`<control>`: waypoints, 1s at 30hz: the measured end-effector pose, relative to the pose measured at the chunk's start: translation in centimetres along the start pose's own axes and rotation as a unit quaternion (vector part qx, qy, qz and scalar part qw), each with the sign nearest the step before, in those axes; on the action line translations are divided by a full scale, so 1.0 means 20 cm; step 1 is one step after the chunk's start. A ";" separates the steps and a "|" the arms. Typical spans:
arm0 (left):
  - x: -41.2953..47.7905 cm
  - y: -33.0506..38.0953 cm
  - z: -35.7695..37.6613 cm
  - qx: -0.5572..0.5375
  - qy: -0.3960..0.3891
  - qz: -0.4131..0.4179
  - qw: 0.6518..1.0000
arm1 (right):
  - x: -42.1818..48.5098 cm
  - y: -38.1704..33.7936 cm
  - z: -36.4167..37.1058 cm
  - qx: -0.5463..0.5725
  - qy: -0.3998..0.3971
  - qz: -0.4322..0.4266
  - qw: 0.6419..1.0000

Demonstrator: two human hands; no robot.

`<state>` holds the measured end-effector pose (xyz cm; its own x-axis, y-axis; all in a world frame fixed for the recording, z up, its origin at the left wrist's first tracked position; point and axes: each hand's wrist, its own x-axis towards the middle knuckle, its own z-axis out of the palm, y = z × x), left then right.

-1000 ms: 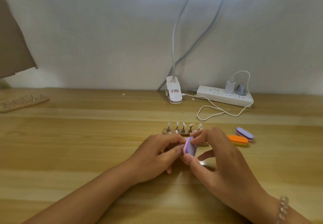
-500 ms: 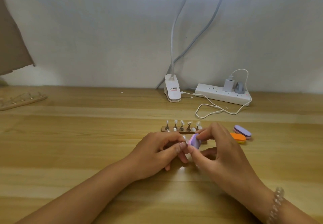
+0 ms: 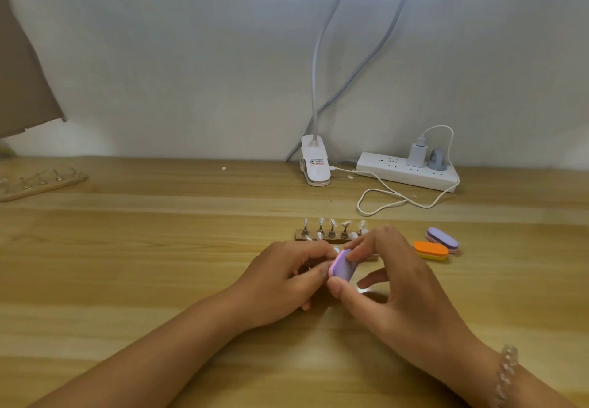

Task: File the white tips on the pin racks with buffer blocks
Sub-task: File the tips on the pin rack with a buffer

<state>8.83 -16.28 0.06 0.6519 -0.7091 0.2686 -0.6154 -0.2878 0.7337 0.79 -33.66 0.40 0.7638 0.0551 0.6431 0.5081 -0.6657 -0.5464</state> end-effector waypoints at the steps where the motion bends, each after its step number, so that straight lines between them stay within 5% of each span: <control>1: 0.00 0.00 0.00 0.001 -0.001 0.004 1.000 | 0.01 0.01 -0.01 0.012 0.013 0.031 0.999; 4: 0.01 0.01 0.00 0.000 -0.005 0.009 1.000 | 0.01 0.03 -0.01 0.019 0.041 0.073 0.996; 9: 0.00 0.00 0.00 0.005 -0.003 -0.003 1.000 | -0.01 0.00 0.00 -0.019 -0.001 -0.017 1.000; 13: 0.01 0.01 0.00 0.001 -0.007 0.006 1.000 | 0.01 0.03 -0.02 0.012 0.026 0.066 0.997; 17: 0.00 0.00 0.01 -0.006 -0.005 -0.003 1.000 | -0.01 -0.01 0.00 -0.046 -0.005 -0.035 0.998; 22: 0.01 0.01 0.01 -0.006 -0.002 0.011 1.000 | 0.02 0.03 -0.02 0.008 0.032 0.069 0.997; 27: 0.00 0.00 0.01 -0.017 -0.002 0.000 1.000 | -0.01 -0.01 0.00 -0.039 -0.005 -0.024 0.999; 30: 0.01 0.00 0.01 -0.013 -0.002 0.002 1.000 | 0.01 0.01 -0.02 -0.016 0.010 0.026 0.999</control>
<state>8.80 -16.49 0.01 0.6476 -0.7125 0.2703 -0.6064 -0.2670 0.7490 0.84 -34.01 0.54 0.7812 0.0049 0.6243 0.4540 -0.6908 -0.5627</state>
